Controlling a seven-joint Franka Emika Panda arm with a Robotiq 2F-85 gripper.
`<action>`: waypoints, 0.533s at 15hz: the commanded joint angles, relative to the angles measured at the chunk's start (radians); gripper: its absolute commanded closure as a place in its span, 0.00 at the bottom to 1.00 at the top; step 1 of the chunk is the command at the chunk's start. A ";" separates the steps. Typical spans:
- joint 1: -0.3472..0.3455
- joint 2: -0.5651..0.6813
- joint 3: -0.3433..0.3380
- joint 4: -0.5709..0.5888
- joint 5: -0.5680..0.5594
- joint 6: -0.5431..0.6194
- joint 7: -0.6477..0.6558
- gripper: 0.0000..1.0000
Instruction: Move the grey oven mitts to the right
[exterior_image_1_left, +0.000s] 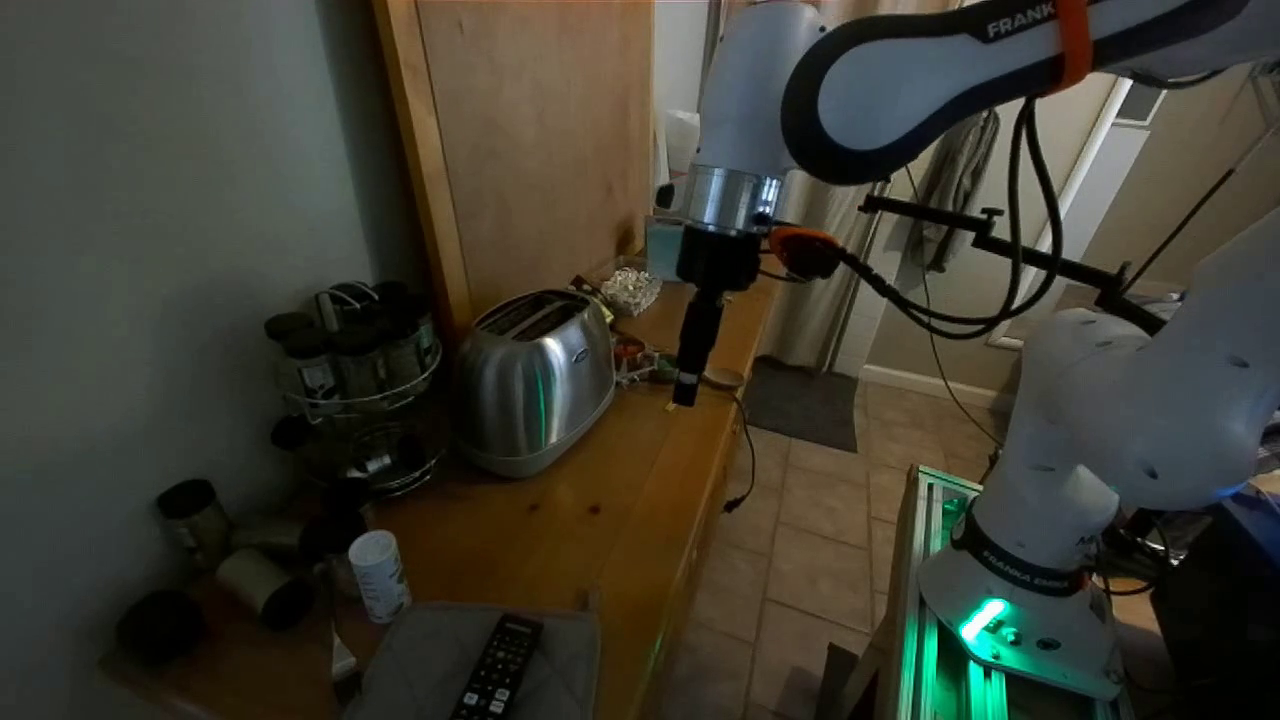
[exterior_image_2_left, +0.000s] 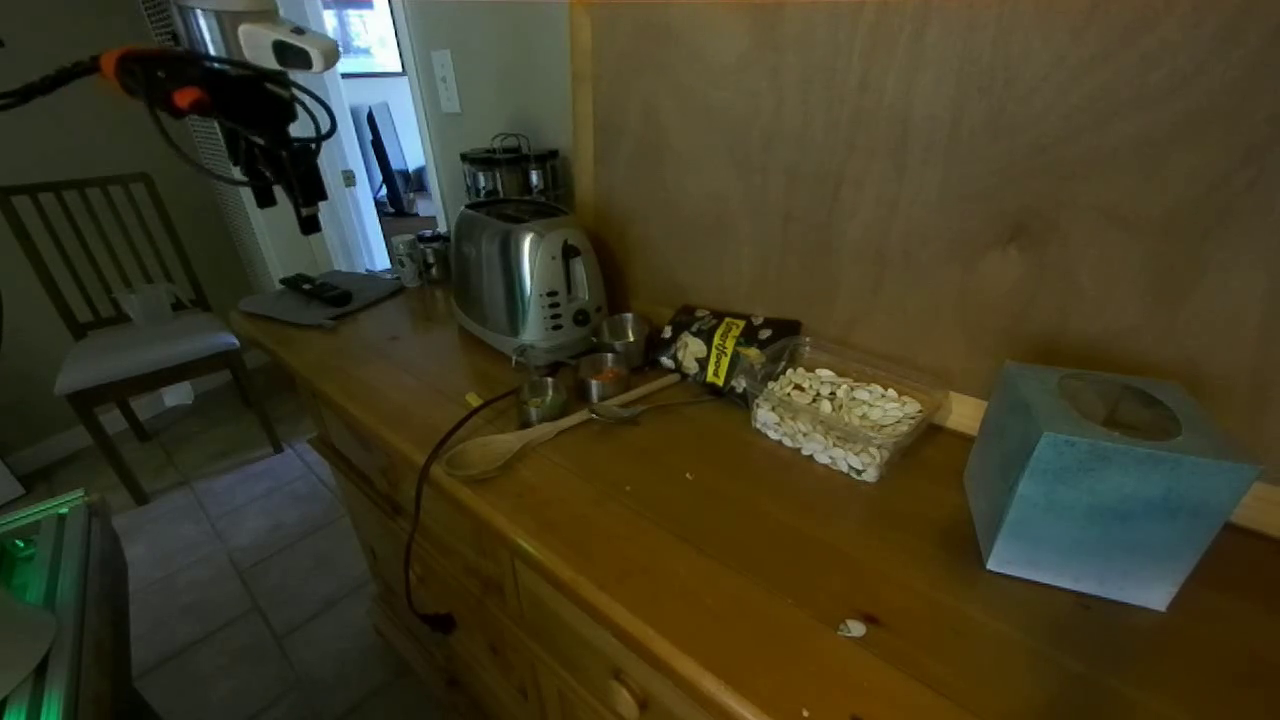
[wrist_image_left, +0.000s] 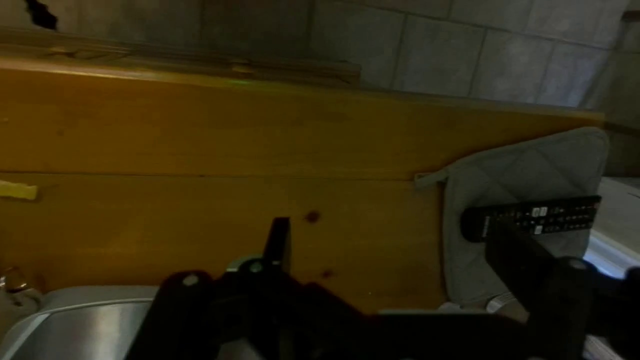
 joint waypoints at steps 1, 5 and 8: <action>0.034 0.099 -0.001 -0.011 0.149 0.128 -0.032 0.00; 0.028 0.124 0.013 -0.003 0.136 0.143 -0.064 0.00; 0.024 0.124 0.013 -0.003 0.136 0.142 -0.063 0.00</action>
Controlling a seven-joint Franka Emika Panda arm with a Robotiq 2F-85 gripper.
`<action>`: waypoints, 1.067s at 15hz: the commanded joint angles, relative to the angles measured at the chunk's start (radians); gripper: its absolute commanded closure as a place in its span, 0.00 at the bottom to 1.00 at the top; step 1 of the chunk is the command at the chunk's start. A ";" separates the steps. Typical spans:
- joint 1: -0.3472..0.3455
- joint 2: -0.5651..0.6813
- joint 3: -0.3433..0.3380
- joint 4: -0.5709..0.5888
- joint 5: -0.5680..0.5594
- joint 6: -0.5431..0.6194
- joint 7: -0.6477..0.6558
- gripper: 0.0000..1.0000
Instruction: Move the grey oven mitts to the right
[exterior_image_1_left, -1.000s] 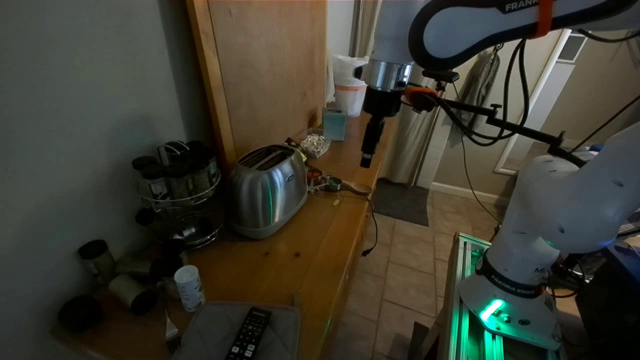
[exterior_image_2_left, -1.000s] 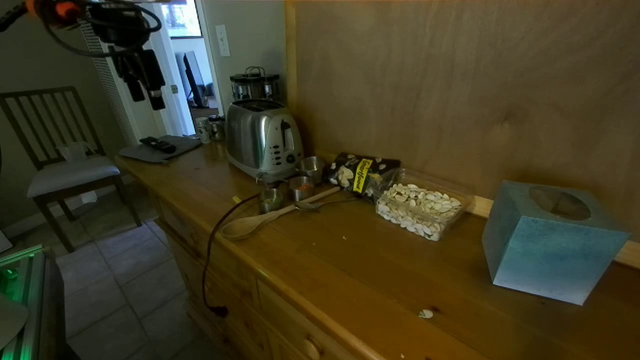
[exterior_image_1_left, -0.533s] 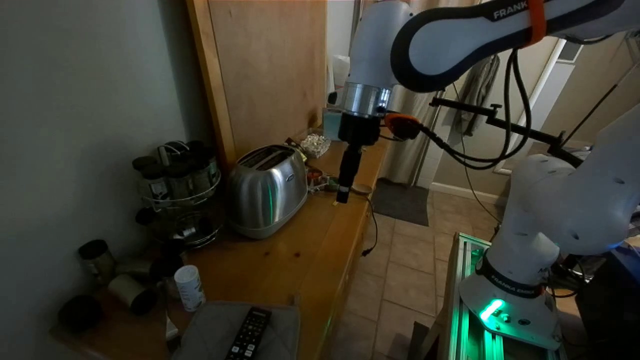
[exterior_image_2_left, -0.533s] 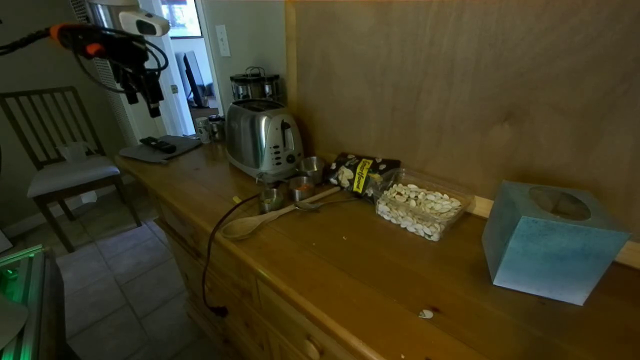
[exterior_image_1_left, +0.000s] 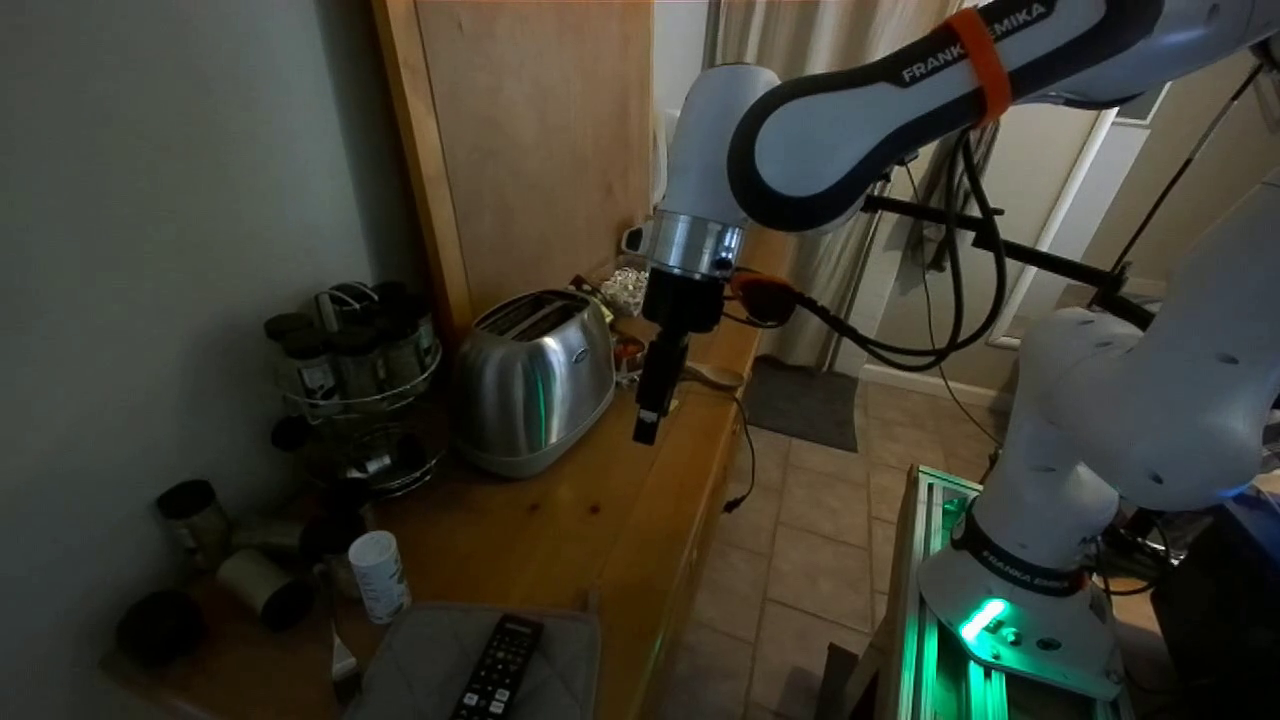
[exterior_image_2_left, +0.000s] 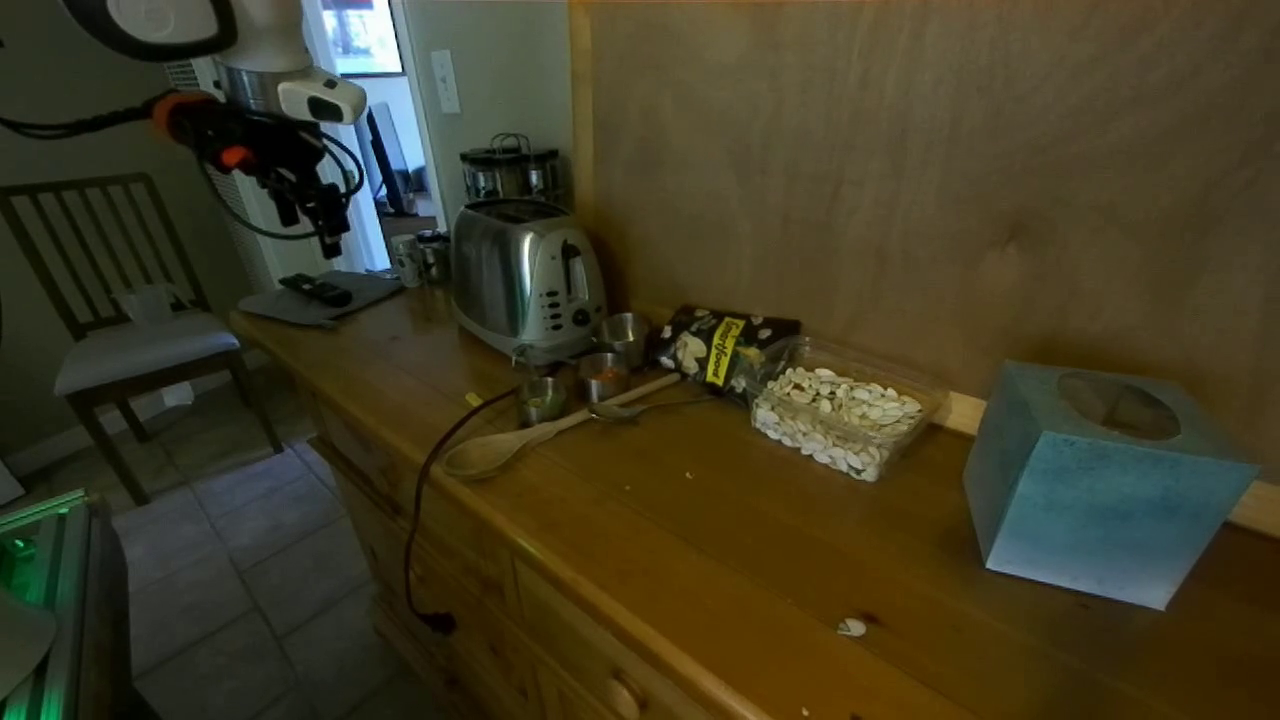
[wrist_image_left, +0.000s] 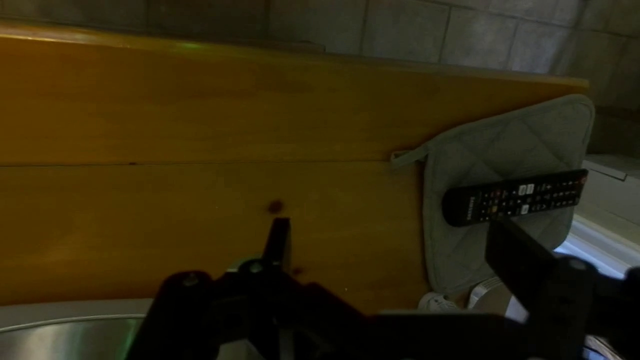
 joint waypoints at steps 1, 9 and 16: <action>-0.009 -0.005 0.009 0.002 0.003 -0.004 -0.002 0.00; 0.042 0.117 0.012 0.022 0.107 0.062 -0.100 0.00; 0.058 0.289 0.052 0.055 0.420 0.166 -0.356 0.00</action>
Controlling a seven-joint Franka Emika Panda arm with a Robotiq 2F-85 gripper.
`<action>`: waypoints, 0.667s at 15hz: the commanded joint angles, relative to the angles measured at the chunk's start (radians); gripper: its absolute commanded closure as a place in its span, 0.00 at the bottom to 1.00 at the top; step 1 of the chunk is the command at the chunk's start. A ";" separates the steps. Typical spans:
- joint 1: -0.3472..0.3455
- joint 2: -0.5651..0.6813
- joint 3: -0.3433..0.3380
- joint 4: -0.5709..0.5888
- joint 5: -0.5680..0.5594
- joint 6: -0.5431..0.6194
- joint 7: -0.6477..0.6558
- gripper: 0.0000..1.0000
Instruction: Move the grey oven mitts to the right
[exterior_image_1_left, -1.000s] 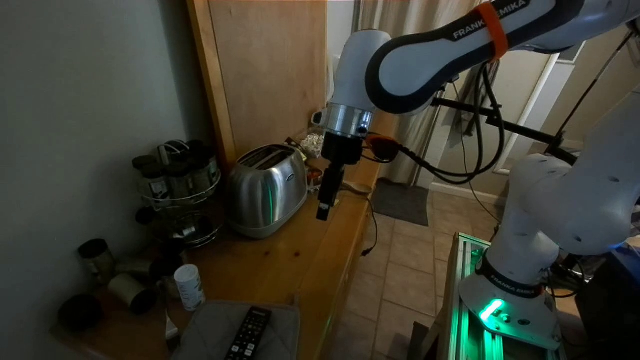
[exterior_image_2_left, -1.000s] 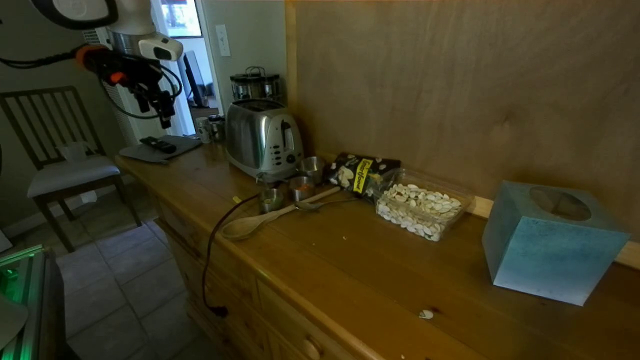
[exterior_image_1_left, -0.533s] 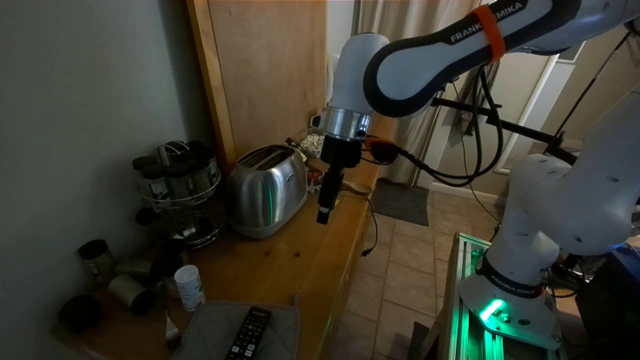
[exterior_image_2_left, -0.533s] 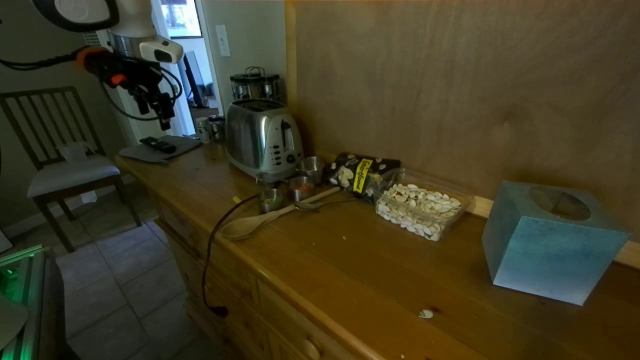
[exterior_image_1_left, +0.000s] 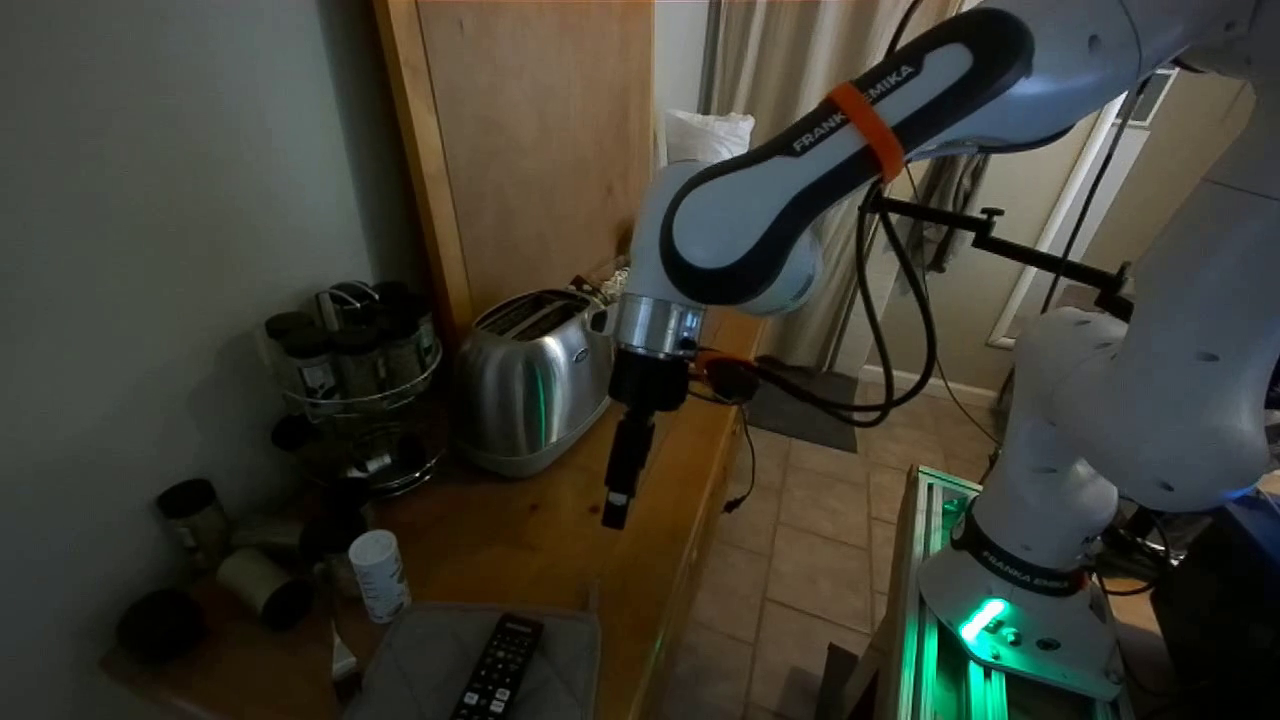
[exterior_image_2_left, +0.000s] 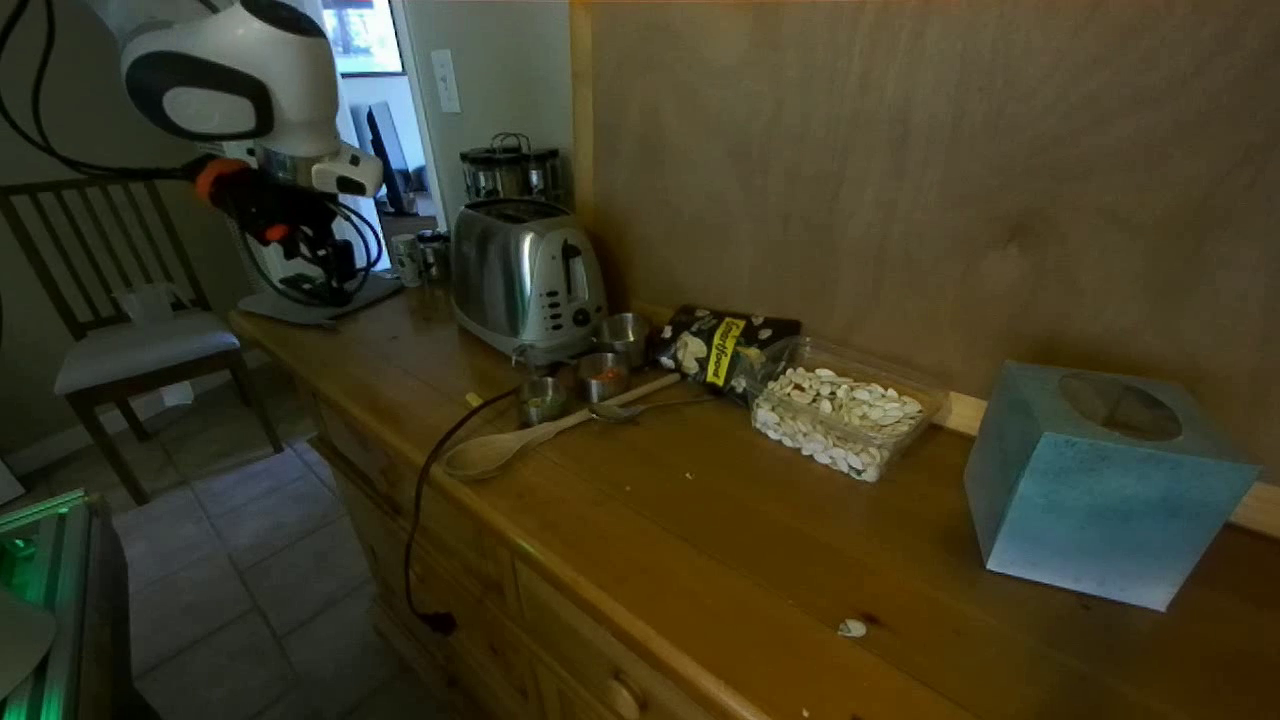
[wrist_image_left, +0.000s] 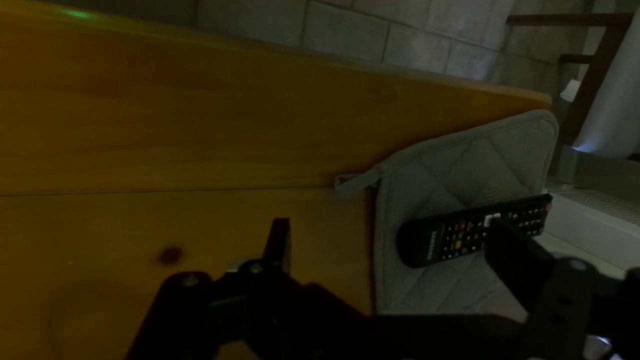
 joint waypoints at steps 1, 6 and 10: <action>-0.012 0.095 0.030 0.042 0.173 0.057 -0.149 0.00; -0.036 0.204 0.075 0.105 0.315 0.061 -0.292 0.00; -0.055 0.264 0.104 0.138 0.391 0.085 -0.393 0.00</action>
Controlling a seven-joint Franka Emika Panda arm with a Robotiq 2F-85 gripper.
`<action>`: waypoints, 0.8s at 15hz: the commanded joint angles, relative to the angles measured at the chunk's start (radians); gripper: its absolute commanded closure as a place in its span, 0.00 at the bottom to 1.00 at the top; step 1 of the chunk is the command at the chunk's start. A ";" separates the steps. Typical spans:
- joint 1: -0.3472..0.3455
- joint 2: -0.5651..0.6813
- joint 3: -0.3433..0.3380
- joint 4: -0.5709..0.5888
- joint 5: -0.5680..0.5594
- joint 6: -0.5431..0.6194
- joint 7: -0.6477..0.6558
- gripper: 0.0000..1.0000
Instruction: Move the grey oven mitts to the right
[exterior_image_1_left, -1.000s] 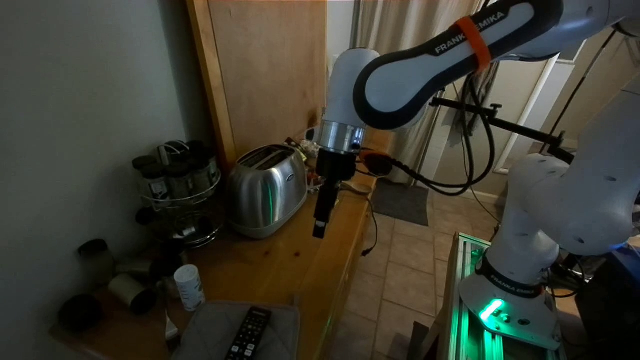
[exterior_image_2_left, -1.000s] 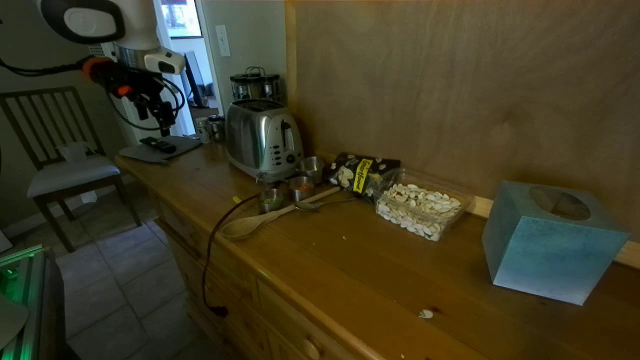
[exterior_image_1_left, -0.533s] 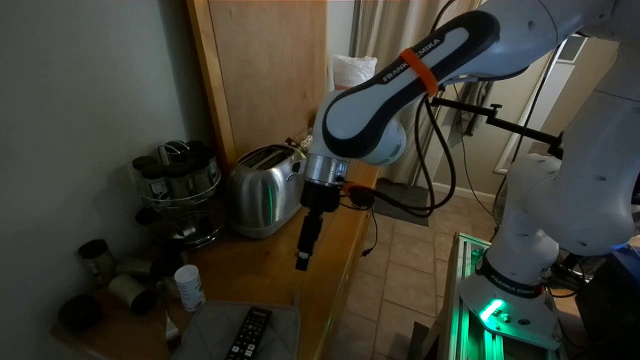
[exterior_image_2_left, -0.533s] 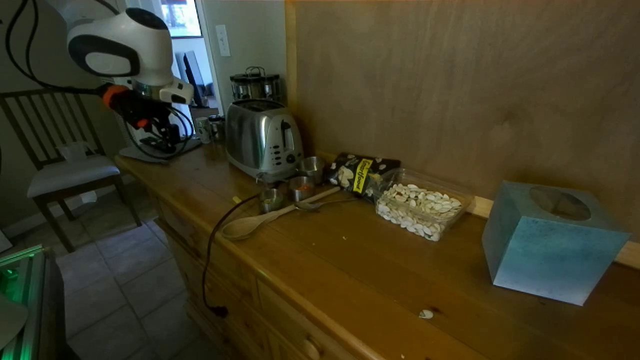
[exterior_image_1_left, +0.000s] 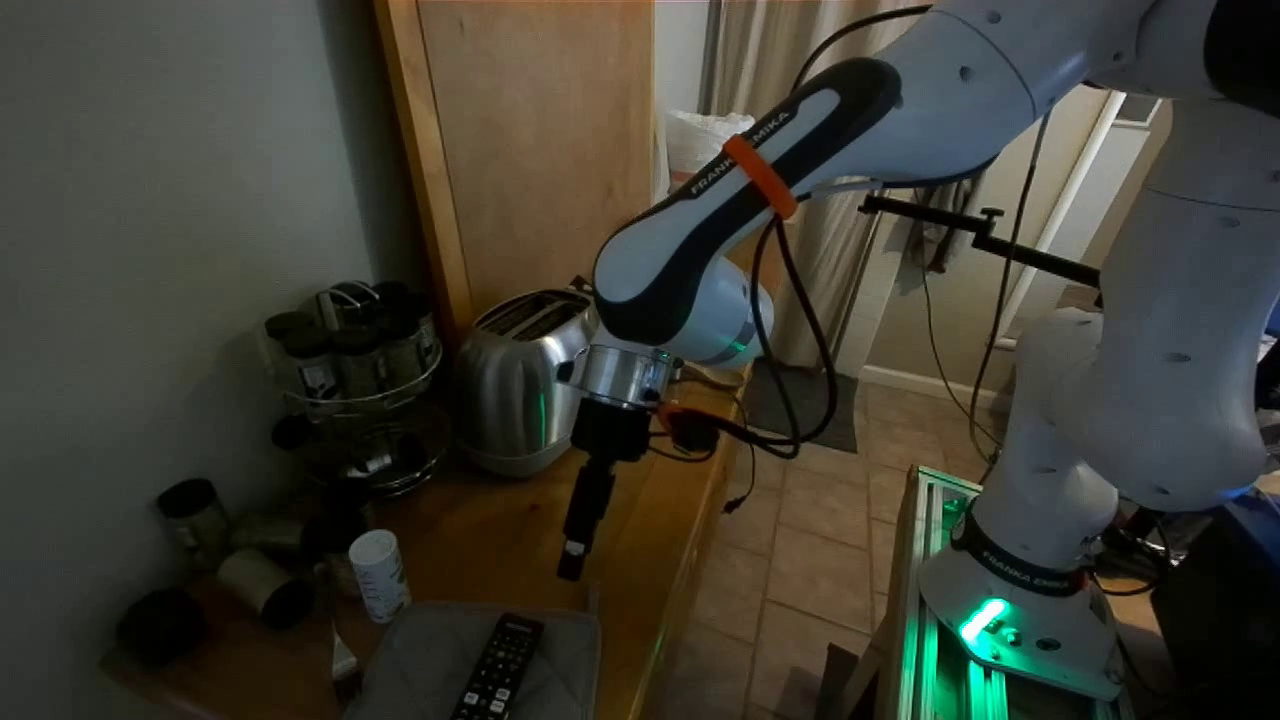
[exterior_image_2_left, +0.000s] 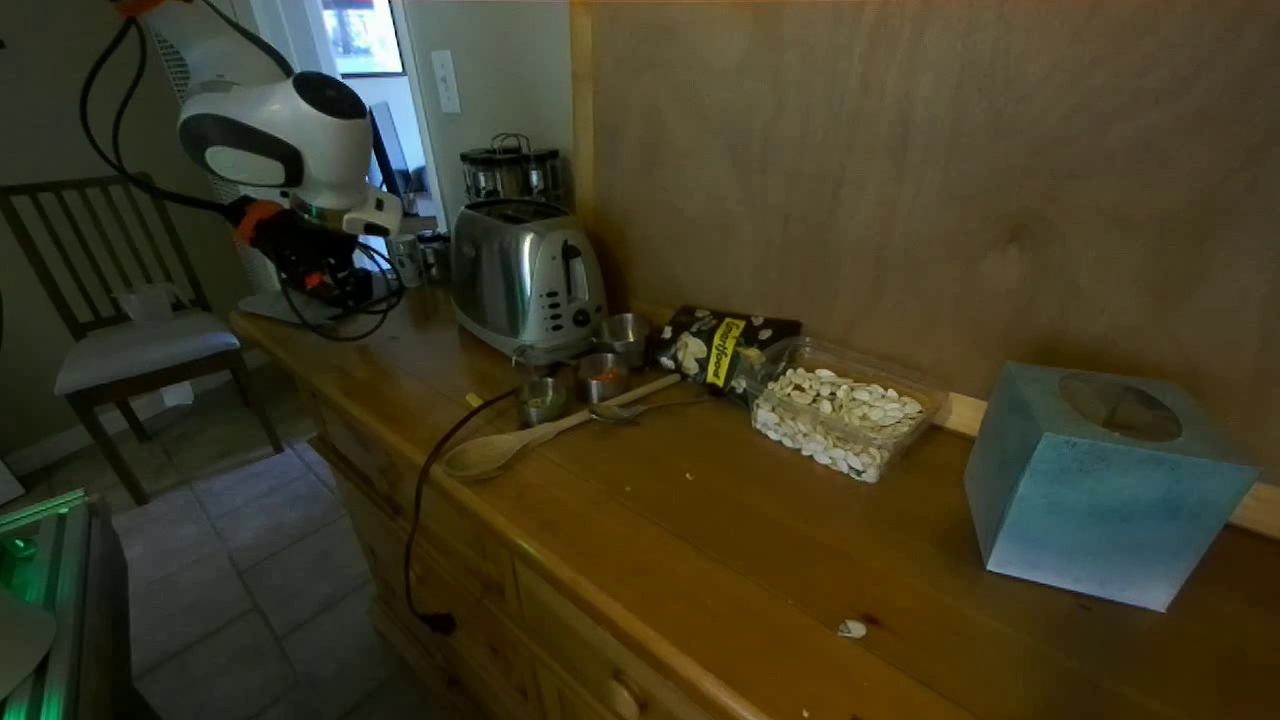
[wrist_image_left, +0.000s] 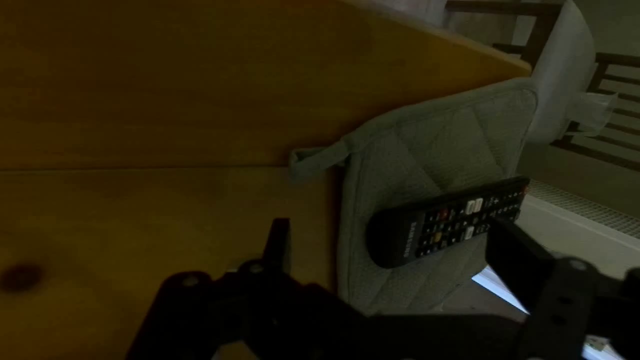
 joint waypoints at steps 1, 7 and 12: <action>-0.033 0.078 0.040 0.051 0.110 0.045 -0.128 0.00; -0.051 0.168 0.060 0.108 0.134 0.027 -0.207 0.00; -0.056 0.209 0.065 0.130 0.084 0.001 -0.178 0.00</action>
